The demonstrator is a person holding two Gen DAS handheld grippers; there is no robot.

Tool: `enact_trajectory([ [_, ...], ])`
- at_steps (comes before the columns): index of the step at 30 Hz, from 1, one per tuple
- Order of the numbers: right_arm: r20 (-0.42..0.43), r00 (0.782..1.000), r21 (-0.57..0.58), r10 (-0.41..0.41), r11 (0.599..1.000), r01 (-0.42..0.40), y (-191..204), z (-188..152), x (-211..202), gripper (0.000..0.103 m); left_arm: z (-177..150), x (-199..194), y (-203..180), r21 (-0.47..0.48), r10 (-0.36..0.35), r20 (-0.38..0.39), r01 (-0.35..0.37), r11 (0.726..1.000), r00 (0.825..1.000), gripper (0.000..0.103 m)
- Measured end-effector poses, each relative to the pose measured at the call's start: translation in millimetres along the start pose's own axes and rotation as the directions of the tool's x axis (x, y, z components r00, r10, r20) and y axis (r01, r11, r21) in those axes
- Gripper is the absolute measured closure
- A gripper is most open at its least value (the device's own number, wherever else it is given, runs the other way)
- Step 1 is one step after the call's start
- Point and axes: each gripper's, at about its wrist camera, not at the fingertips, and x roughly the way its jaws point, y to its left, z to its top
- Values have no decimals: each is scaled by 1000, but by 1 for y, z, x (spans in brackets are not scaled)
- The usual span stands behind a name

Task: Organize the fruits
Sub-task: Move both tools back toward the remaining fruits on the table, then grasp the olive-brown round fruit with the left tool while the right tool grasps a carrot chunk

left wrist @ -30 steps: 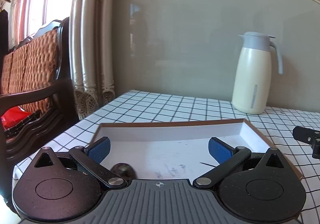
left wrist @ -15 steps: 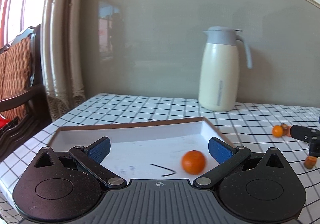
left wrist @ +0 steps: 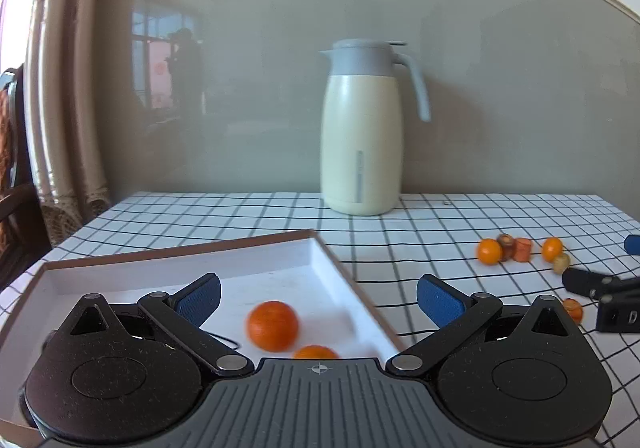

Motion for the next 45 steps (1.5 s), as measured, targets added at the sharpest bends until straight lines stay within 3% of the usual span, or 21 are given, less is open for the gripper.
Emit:
enact_trajectory([
  [9,-117,993,10,-34,999,35,-14,-24,22,6,-4,4,-26,32,-35,-13,35,999,999,0],
  [18,-199,977,-46,-80,996,73,-9,-24,44,8,-5,12,-40,59,-55,-32,56,997,998,0],
  [35,-225,948,53,-223,969,240,-96,-38,34,10,-5,31,-99,128,-156,-56,162,979,986,0],
  [45,-239,934,83,-267,952,293,-135,-48,21,21,-4,48,-144,156,-233,-80,243,957,969,0],
])
